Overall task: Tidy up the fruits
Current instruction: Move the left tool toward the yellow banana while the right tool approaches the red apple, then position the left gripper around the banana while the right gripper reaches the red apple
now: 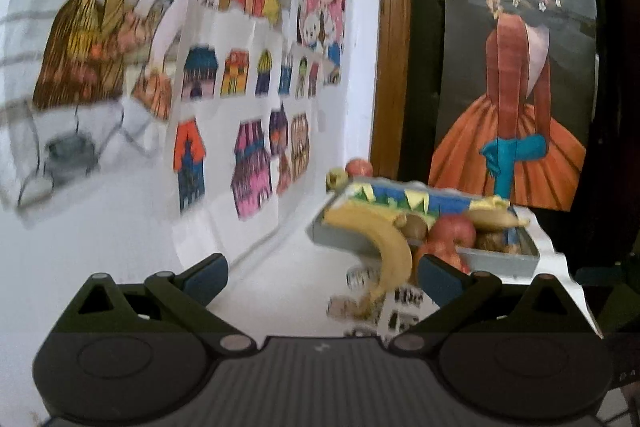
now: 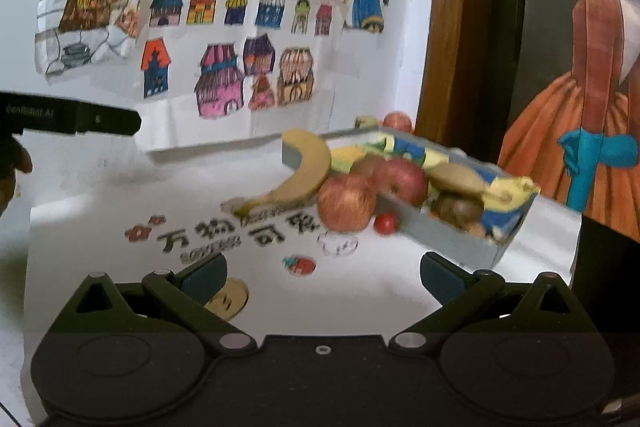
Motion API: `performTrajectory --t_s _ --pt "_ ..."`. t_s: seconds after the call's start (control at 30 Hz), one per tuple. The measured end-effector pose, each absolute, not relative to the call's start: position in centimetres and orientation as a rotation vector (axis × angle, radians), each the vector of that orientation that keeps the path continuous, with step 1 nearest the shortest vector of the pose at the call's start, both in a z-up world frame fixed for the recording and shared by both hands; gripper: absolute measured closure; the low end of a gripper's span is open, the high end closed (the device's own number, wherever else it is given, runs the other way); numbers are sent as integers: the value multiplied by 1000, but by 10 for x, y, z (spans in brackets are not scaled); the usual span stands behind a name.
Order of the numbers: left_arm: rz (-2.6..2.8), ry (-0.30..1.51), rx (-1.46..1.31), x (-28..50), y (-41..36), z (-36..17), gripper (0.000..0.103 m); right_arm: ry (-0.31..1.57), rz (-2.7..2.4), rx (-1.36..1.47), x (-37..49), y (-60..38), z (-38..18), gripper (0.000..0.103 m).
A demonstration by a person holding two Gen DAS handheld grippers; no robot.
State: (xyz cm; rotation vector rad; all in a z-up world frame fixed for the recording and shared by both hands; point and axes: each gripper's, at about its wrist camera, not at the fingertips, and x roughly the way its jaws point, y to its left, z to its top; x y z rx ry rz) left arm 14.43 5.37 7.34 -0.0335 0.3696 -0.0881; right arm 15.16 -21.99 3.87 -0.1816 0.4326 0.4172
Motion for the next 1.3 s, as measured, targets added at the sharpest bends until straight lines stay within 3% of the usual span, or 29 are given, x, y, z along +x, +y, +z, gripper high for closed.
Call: performTrajectory --t_s 0.23,0.77,1.3 --pt "-128 368 15 181 49 80 0 406 454 -192 179 -224 42 1" --pt "-214 531 50 274 19 22 0 558 555 -207 279 -223 7 1" --pt "-274 631 -52 337 -9 0 0 585 630 -255 323 -197 -14 11"
